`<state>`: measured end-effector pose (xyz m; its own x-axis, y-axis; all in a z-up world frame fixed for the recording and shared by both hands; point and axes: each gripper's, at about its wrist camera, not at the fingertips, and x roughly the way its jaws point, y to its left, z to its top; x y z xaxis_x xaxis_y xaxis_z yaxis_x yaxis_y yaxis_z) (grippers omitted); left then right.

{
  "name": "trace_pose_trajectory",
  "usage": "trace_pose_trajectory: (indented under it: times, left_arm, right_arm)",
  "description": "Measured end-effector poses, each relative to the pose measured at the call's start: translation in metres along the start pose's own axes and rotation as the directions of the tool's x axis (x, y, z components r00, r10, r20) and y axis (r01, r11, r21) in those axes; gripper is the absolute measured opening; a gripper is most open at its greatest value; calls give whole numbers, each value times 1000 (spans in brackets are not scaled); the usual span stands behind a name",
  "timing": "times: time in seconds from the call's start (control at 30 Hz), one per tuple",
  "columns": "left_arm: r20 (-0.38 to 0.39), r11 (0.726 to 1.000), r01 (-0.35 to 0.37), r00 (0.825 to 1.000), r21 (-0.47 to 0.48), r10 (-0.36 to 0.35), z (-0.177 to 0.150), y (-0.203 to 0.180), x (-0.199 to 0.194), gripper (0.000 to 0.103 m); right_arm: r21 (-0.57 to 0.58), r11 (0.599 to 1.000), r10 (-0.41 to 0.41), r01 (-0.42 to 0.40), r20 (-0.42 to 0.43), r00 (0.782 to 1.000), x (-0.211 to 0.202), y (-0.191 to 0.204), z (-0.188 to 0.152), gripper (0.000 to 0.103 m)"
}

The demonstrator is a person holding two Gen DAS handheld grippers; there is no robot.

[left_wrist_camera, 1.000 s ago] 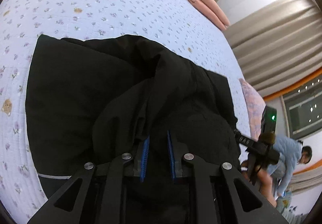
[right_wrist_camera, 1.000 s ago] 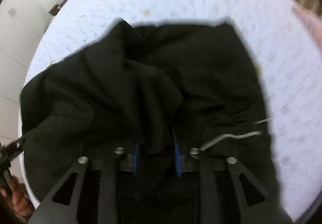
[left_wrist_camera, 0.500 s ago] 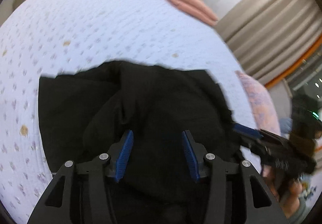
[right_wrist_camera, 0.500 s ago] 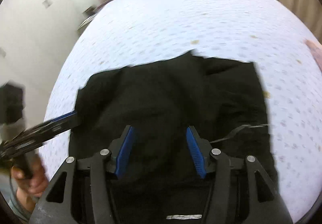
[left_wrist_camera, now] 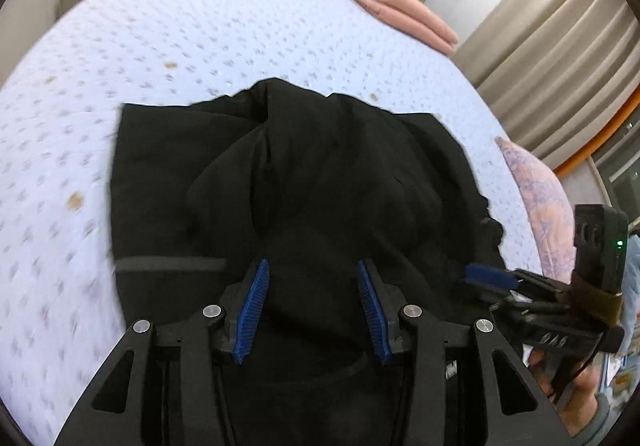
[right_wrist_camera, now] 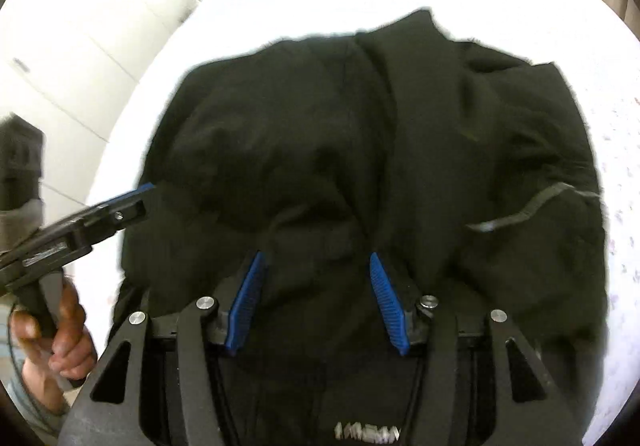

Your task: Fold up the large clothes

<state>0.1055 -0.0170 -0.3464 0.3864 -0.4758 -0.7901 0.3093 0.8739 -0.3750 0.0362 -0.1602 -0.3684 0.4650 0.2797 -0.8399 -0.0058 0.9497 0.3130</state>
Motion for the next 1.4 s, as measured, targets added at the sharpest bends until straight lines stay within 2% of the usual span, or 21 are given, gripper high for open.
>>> trace_pose_trajectory:
  times: [0.07, 0.17, 0.3, 0.43, 0.53, 0.6, 0.73, 0.87, 0.97, 1.03, 1.13, 1.2, 1.27, 1.4]
  left_arm:
    - [16, 999, -36, 999, -4, 36, -15, -4, -19, 47]
    - [60, 998, -70, 996, -8, 70, -40, -12, -53, 47]
    - [99, 991, -126, 988, 43, 122, -72, -20, -80, 48]
    - [106, 976, -201, 976, 87, 191, -103, -18, -76, 48]
    - [127, 976, -192, 976, 103, 178, -125, -22, -79, 48]
    - [147, 973, -180, 976, 146, 159, -138, -26, -88, 48]
    - [174, 968, -172, 975, 183, 141, -160, -23, -111, 48]
    - [142, 979, -141, 983, 150, 120, -185, -2, -143, 48]
    - [114, 985, -132, 986, 114, 119, -214, 21, -156, 49]
    - [78, 987, -146, 987, 60, 141, -238, 38, -157, 49]
    - [-6, 993, -80, 997, -81, 80, -268, 66, -149, 49]
    - [-41, 984, -39, 999, -174, 32, -287, 83, -145, 49]
    - [-47, 973, -49, 998, -224, 40, -301, 95, -144, 49]
    - [-123, 978, -41, 992, -204, 15, -315, 98, -130, 49]
  right_arm:
    - [-22, 1000, -20, 21, 31, 999, -25, -10, -14, 58]
    - [-17, 999, -50, 51, 65, 997, -66, -40, -52, 60]
    - [-14, 991, -134, 136, 90, 987, -113, -87, -103, 60]
    - [22, 981, -195, 194, 113, 974, -112, -133, -145, 61]
    - [95, 980, -184, 173, 117, 976, -107, -156, -175, 61]
    - [148, 978, -171, 150, 137, 976, -112, -163, -194, 61]
    - [220, 949, -271, 227, 192, 943, -132, -157, -235, 61]
    - [285, 922, -313, 262, 151, 938, -145, -147, -266, 61]
    - [272, 914, -342, 301, 118, 932, -149, -143, -286, 68]
    - [282, 901, -369, 329, 101, 924, -147, -147, -297, 68]
    - [315, 887, -386, 337, 105, 917, -143, -158, -309, 68]
    - [345, 883, -371, 318, 97, 923, -136, -165, -315, 68]
    - [376, 882, -338, 283, 88, 937, -128, -171, -320, 68]
    - [410, 888, -267, 207, 95, 959, -118, -178, -326, 68]
